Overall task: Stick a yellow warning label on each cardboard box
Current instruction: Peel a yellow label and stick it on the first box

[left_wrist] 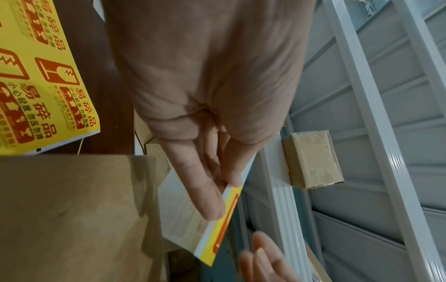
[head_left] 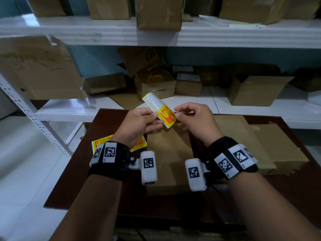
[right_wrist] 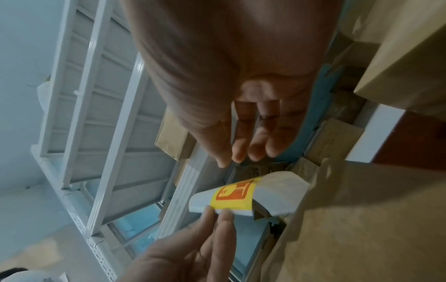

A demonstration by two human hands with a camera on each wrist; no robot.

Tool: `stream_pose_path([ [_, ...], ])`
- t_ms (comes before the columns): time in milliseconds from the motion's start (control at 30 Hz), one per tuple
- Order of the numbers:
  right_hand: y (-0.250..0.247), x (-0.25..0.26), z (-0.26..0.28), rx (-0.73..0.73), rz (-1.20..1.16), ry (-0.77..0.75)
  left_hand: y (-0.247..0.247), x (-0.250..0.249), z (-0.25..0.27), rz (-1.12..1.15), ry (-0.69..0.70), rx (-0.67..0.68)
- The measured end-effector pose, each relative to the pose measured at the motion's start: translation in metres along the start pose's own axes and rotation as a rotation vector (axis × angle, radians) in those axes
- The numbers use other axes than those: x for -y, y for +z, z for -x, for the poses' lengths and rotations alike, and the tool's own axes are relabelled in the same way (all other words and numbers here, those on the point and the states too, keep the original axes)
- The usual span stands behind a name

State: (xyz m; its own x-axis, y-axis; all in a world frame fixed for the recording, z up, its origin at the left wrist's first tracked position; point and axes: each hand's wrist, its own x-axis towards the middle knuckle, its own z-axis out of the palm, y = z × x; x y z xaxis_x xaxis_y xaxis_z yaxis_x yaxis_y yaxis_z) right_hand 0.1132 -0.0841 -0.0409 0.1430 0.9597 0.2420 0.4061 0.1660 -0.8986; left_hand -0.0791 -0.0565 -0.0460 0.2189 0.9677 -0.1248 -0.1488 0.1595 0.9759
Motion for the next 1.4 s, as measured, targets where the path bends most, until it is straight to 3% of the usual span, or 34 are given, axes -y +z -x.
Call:
stream_pose_path([
  [333, -0.001, -0.002, -0.002, 0.112, 0.082, -0.028, 0.011, -0.002, 0.004, 0.036, -0.007, 0.075],
  [600, -0.002, 0.002, -0.002, 0.104, 0.116, -0.087, 0.015, -0.006, 0.005, -0.011, -0.007, 0.069],
  [1400, 0.003, 0.002, -0.003, 0.086, 0.132, -0.066, 0.016, -0.004, 0.006, -0.114, -0.011, 0.104],
])
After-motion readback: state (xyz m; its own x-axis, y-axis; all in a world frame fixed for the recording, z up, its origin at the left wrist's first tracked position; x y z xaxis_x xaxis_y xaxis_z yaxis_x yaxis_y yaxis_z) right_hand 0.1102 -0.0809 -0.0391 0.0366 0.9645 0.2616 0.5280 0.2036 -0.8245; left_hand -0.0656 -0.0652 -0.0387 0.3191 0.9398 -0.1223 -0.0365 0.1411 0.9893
